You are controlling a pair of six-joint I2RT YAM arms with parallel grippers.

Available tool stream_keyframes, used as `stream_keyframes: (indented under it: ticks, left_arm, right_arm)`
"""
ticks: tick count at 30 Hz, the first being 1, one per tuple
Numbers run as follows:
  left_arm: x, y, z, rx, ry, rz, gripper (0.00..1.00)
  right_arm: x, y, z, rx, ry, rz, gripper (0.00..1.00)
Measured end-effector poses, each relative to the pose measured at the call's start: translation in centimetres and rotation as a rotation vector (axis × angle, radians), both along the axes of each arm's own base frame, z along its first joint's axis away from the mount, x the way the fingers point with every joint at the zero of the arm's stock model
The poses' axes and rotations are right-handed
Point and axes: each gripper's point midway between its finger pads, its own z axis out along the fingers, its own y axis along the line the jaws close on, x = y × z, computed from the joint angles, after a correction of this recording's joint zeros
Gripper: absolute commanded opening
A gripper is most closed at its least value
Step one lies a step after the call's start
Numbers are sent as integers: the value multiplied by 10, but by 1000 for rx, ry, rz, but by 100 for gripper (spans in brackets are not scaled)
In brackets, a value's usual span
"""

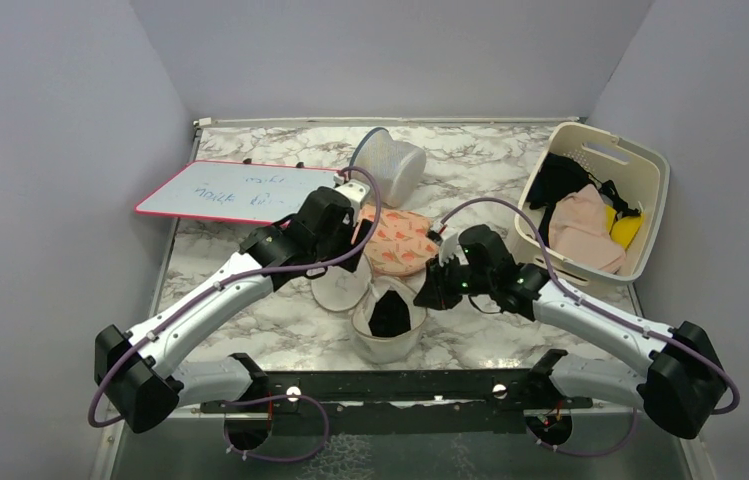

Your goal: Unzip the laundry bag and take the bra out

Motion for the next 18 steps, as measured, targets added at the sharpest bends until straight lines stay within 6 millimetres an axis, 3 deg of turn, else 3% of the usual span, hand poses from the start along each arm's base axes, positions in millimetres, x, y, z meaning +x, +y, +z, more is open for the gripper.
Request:
stream_keyframes:
  ticks: [5,8,11,15,18]
  left_arm:
    - [-8,-7,8,-55,10,-46,57]
    - [-19,-17,6,-115,39,-97,60]
    - [-37,-21,-17,-145,117,-136,72]
    - [-65,-22,-54,-159,248,-163,73]
    - [-79,-29,-70,-172,319,-175,72]
  right_arm:
    - [5,3,12,18,-35,2,11]
    - [6,4,14,20,-45,7,11]
    - [6,4,14,19,-49,10,11]
    - [7,4,12,16,-52,14,11]
    - [8,5,9,12,-48,15,11]
